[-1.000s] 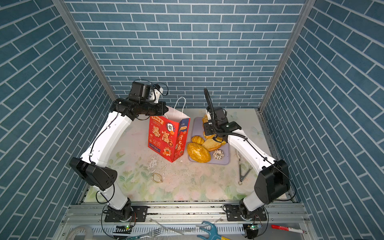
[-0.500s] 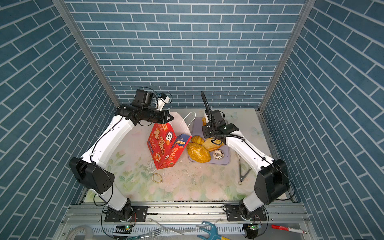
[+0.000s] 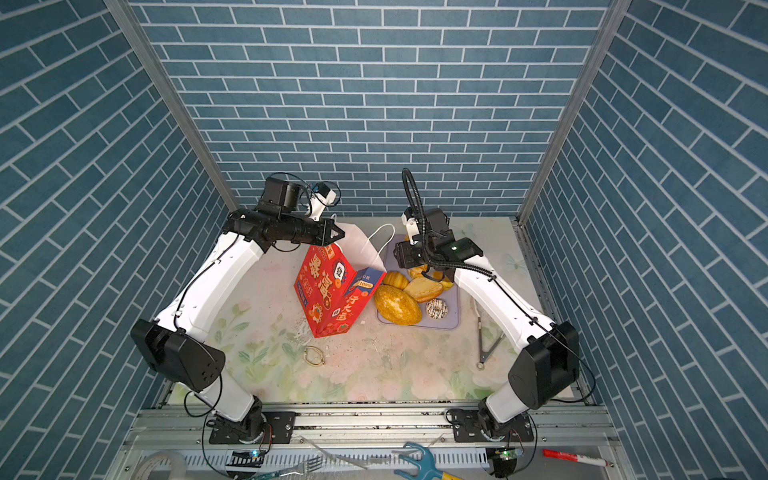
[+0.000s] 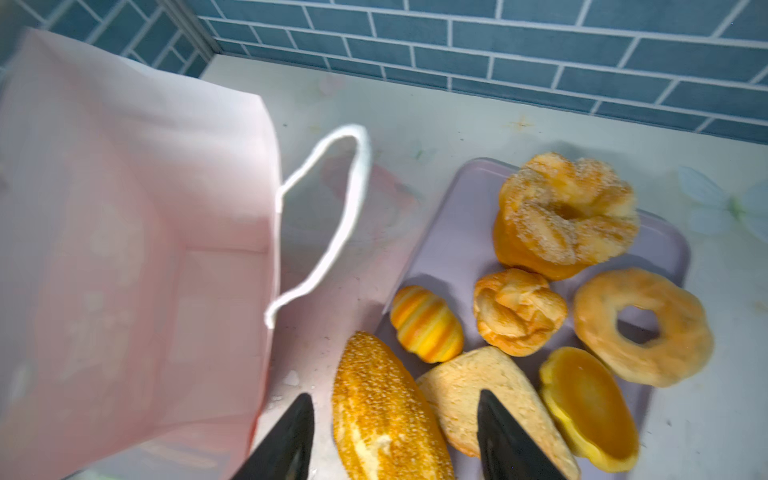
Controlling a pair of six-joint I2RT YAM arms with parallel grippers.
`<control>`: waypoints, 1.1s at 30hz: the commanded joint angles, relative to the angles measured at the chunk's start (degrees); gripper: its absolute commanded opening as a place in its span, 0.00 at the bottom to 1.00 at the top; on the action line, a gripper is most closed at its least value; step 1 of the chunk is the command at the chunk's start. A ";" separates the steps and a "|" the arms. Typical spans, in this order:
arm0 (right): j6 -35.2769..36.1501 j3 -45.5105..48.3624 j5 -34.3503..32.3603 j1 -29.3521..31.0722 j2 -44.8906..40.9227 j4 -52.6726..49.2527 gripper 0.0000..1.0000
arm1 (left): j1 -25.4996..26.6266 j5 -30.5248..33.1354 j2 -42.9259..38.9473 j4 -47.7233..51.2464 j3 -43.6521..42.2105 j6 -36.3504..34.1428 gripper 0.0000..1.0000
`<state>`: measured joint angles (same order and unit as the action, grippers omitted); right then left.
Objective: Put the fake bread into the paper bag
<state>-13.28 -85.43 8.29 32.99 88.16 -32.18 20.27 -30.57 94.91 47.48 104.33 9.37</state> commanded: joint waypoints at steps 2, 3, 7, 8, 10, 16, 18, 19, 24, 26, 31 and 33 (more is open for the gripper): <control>-2.10 -3.95 10.27 0.14 0.45 -0.37 0.65 | -0.30 -0.11 -1.26 -0.29 -0.67 -1.28 0.00; -2.10 -4.72 11.73 0.14 0.88 -0.12 0.65 | -0.29 -0.03 -1.30 -0.22 -0.78 -1.30 0.00; -5.00 -8.62 10.21 0.14 3.87 -1.92 0.65 | -0.31 -0.07 -1.31 0.30 -0.29 -1.92 0.00; -5.81 -9.96 9.03 0.14 4.98 -3.05 0.64 | -0.26 -0.03 -1.38 0.40 -0.22 -1.98 0.00; -7.77 -13.42 6.93 0.05 7.47 -5.61 0.62 | -0.31 0.02 -1.70 0.62 -0.17 -2.32 0.00; -12.39 -19.55 3.96 0.08 13.24 -9.64 0.57 | -0.25 0.41 -2.50 0.26 -1.17 -2.69 0.00; -13.36 -20.13 3.23 0.05 14.13 -9.60 0.54 | -0.27 0.49 -3.18 -0.66 -2.21 -2.52 0.00; -13.71 -20.21 3.68 0.05 14.40 -8.91 0.51 | -0.23 0.50 -3.49 -0.97 -2.65 -2.54 0.00; -14.14 -19.35 3.36 0.14 13.37 -5.93 0.28 | -0.24 0.29 -3.34 -0.72 -2.19 -3.08 0.00; -13.74 -18.37 2.66 0.14 12.10 -5.09 0.17 | -0.23 0.22 -3.08 -0.64 -1.40 -3.58 0.00; -12.87 -14.64 1.37 0.14 7.82 -1.31 0.00 | -0.49 1.07 -2.37 -0.74 0.81 -4.79 0.00; -12.83 -13.33 0.76 0.16 6.25 -0.23 0.00 | -1.05 0.77 -2.21 -1.28 1.08 -4.80 0.00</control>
<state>-26.02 -99.74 10.90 32.99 98.45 -35.44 20.10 -30.06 92.49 46.81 103.66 5.96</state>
